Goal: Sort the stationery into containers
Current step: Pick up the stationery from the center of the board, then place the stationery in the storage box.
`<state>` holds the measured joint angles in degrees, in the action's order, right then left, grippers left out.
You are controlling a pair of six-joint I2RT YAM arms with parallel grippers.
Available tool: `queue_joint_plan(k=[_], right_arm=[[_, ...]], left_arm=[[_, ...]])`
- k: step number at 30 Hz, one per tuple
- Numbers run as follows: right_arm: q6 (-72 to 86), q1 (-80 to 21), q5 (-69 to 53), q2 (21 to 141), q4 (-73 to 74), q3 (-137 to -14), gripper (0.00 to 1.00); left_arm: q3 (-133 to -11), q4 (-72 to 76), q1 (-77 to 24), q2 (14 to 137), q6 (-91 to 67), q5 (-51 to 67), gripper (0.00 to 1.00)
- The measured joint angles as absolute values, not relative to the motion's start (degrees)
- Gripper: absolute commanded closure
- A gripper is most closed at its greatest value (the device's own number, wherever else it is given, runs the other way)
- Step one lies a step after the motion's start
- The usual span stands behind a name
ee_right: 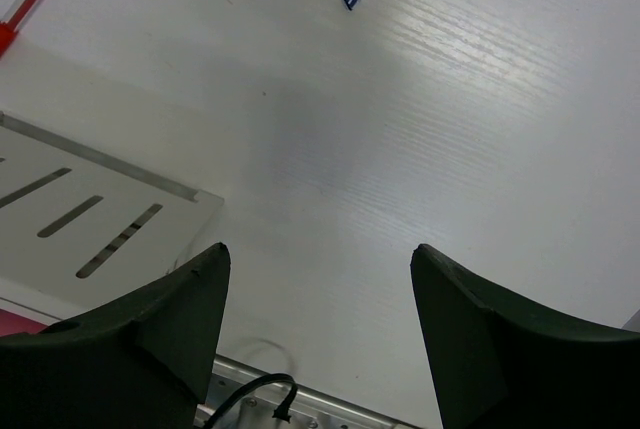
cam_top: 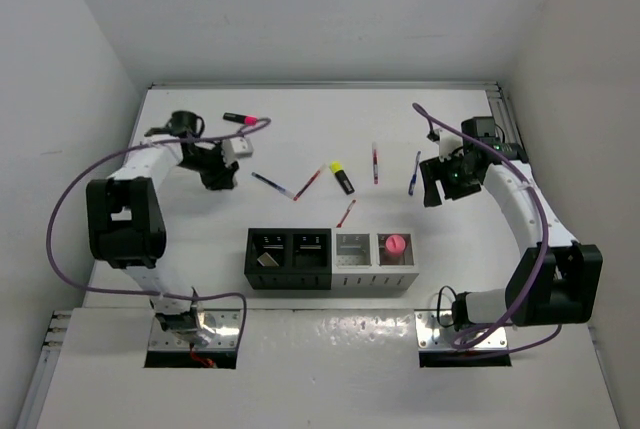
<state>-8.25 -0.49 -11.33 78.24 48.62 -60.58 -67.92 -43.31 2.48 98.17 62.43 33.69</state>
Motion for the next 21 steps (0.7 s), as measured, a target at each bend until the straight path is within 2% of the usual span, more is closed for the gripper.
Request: queue_joint_plan(k=[4,8,16,21], right_arm=[[-7.68,-0.49,-11.38,78.28,48.36,-60.58,0.28],[-7.25,-0.49,-11.46,78.63,48.05,-60.58,0.28],[-5.98,-0.49,-12.43,81.12,47.33,-61.06,0.28],[-5.1,-0.51,-12.97,83.11,46.5,-62.22,0.29]], left_arm=[[-78.19,-49.65,4.4,92.71,62.63,39.86,0.89],[-81.32,-59.37,1.83,85.23,67.31,45.41,0.87],[-71.81,-72.38,-3.44,76.79,74.7,49.95,0.89],[-67.72,-73.17,-12.27,70.26,75.59,50.39,0.88]])
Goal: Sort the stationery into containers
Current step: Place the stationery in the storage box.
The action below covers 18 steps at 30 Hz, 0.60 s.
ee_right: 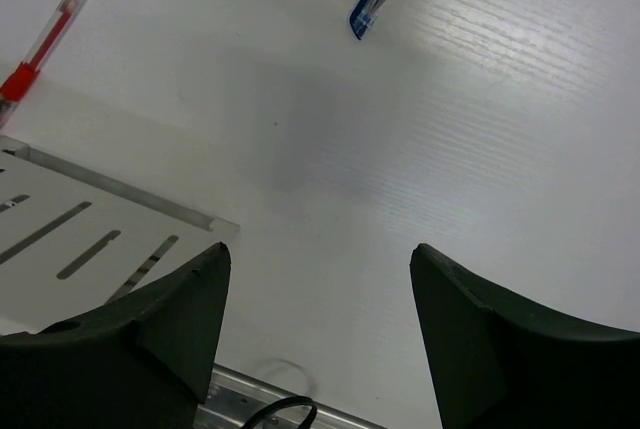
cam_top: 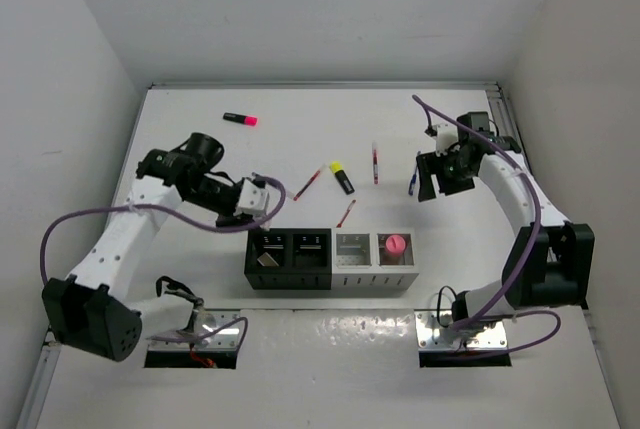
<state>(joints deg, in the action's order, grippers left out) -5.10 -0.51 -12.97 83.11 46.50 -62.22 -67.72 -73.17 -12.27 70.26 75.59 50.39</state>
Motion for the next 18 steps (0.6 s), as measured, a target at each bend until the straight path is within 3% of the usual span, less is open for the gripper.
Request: queue_joint_plan(k=[6,14,15,18], right_arm=[[-2.31,-0.51,-13.74,85.43,44.86,-63.35,0.3],[1.58,-0.51,-14.28,87.64,42.83,-65.67,0.3],[1.8,-0.51,-14.41,87.85,42.54,-65.98,0.3],[2.24,-0.51,-14.81,88.23,42.3,-66.87,0.3]], left_arm=[[-62.28,-70.15,-19.7,63.68,71.2,49.56,0.86],[-57.34,-62.85,-27.42,62.89,63.7,45.87,0.71],[-56.93,-62.02,-27.88,62.89,62.94,45.36,0.69],[-56.29,-60.03,-28.91,62.89,61.39,43.9,0.48]])
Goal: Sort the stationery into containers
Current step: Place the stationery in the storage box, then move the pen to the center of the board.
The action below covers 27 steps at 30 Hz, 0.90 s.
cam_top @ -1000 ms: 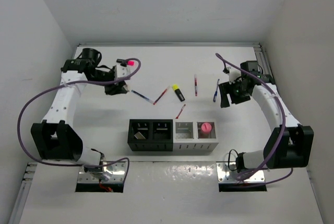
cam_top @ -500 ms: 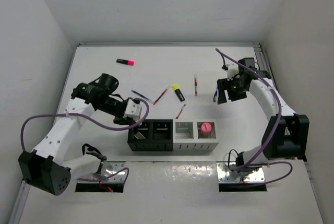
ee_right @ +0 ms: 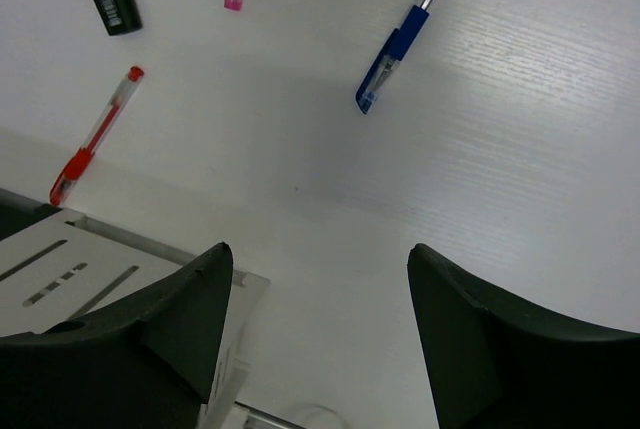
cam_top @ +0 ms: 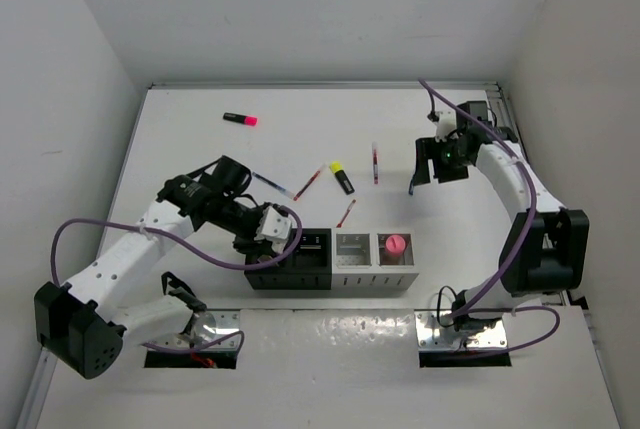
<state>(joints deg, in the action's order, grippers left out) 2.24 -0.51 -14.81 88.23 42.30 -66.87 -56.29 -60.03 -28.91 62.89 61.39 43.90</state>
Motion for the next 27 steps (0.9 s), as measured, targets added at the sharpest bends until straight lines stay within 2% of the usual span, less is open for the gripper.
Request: queue_joint_plan(k=[1,4,10,15,19,21,25,27], right_arm=[[2.42,-0.51,-14.98,88.23,42.24,-67.05,0.3],[2.68,-0.51,-15.25,88.23,42.04,-67.68,0.3],[2.66,-0.51,-15.46,88.23,42.06,-67.85,0.3],[2.5,-0.51,-15.44,88.03,42.19,-67.88,0.3],[1.83,-0.51,-15.44,87.18,42.63,-67.88,0.3],[1.19,-0.51,-15.44,86.72,42.78,-67.94,0.3],[-0.43,-0.51,-15.07,86.54,44.14,-69.97,0.3],[-0.97,-0.49,-14.94,86.54,44.21,-71.37,0.3]], left_arm=[[-56.25,-59.48,-28.99,62.89,61.01,43.44,0.4],[-56.23,-57.8,-28.95,62.89,59.66,42.02,0.3],[-56.07,-52.56,-26.39,62.08,55.18,40.18,0.29],[-61.8,-44.6,-18.2,66.28,44.58,37.52,0.28],[-80.25,-39.68,-7.9,82.61,37.56,36.49,0.3],[-98.96,-38.94,-2.39,98.91,35.22,37.71,0.32],[-116.38,-39.05,2.33,117.51,34.04,36.47,0.32],[-120.33,-37.82,4.01,124.88,34.89,35.44,0.33]])
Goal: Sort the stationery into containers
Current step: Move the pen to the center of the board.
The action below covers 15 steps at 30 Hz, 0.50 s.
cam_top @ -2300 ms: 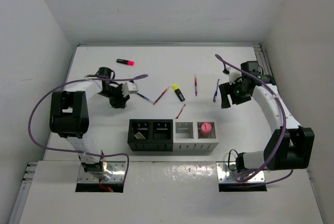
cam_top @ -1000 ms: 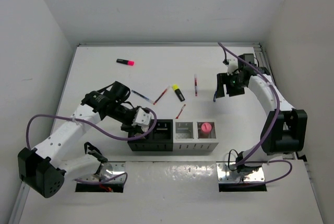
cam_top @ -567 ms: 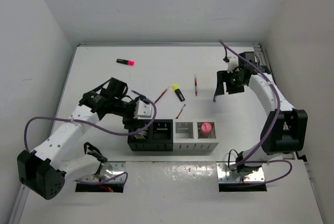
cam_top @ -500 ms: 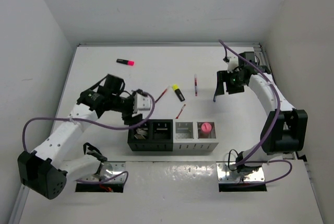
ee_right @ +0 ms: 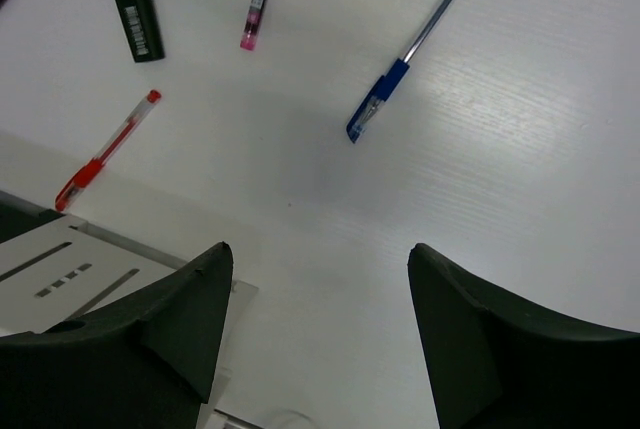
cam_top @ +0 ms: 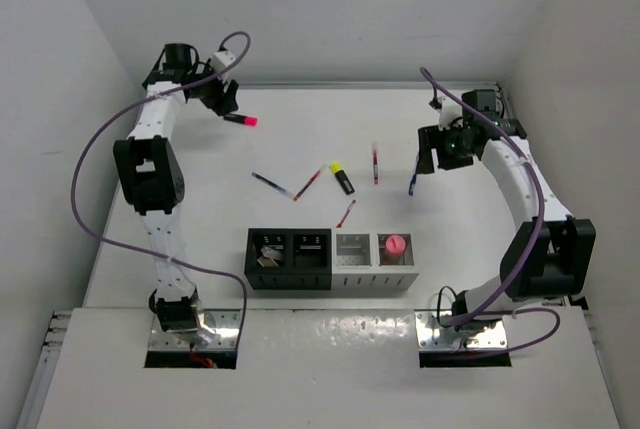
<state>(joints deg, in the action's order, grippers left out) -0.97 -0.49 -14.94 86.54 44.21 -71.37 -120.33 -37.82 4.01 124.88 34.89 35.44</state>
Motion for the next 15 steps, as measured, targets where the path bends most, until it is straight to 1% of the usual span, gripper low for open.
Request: queue_joint_plan(k=[4,8,15], right_arm=[[-1.93,-0.49,-14.31,86.54,44.23,-72.95,0.29],[-3.16,-0.49,-13.21,86.59,45.23,-72.86,0.29],[-5.04,-0.49,-10.96,86.74,45.63,-71.79,0.29]], left_arm=[[-119.13,-35.2,6.63,133.47,38.89,36.23,0.33],[-121.47,-32.12,8.12,139.15,41.32,39.0,0.29],[-122.74,-24.64,8.54,140.68,44.82,43.31,0.23]])
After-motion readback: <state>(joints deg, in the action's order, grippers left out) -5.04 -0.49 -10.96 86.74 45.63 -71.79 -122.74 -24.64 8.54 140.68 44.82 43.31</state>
